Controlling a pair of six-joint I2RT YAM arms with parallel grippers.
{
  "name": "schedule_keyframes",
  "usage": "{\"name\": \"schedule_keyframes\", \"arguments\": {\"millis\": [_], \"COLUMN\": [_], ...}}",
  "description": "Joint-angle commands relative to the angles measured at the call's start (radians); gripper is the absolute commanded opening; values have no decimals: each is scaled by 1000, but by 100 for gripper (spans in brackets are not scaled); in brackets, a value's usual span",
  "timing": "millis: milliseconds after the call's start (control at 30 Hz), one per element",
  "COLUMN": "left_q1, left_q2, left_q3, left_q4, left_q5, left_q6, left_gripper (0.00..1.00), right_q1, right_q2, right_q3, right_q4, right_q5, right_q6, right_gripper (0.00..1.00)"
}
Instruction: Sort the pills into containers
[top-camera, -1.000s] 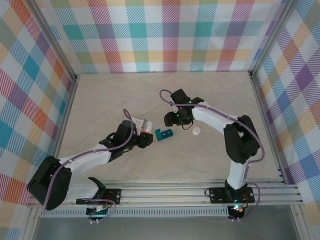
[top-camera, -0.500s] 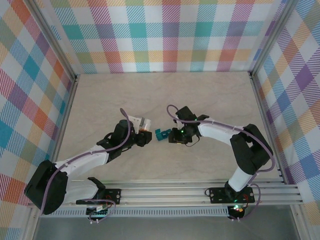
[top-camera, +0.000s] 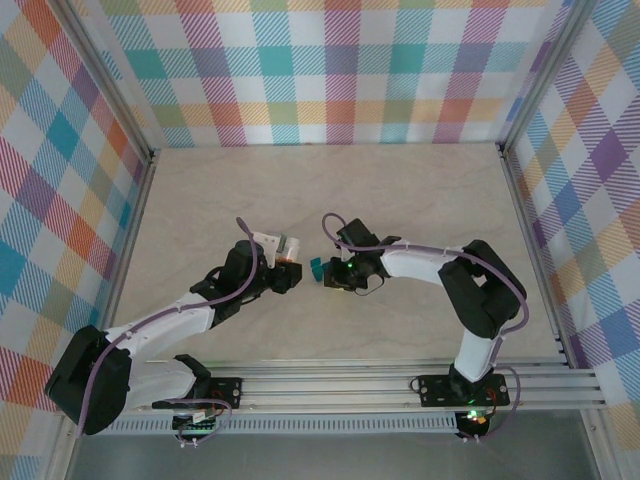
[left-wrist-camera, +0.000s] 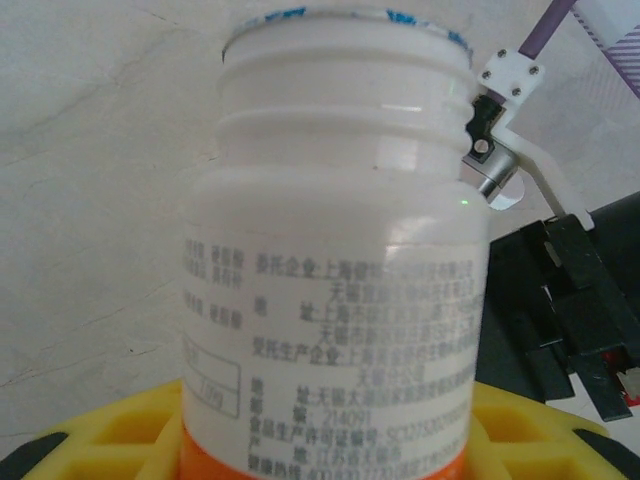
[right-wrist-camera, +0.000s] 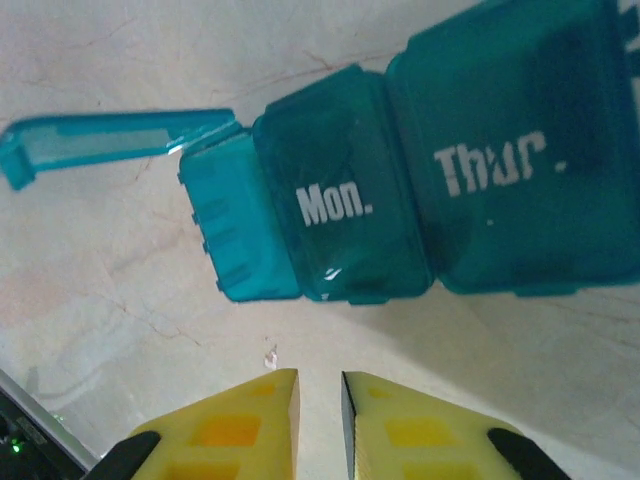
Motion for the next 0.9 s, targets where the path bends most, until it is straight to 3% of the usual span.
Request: {"name": "schedule_keyframes", "arguments": {"millis": [0, 633, 867], "left_q1": [12, 25, 28], "left_q2": [-27, -18, -23], "left_q3": [-8, 1, 6], "left_q4": [-8, -16, -28], "left_q5": [-5, 8, 8], "left_q6": [-2, 5, 6], "left_gripper": [0, 0, 0], "right_q1": [8, 8, -7], "right_q2": [26, 231, 182], "right_q3": [35, 274, 334], "right_q4": [35, 31, 7], "right_q5": [-11, 12, -87], "right_q6": [23, 28, -30], "right_gripper": [20, 18, 16]}}
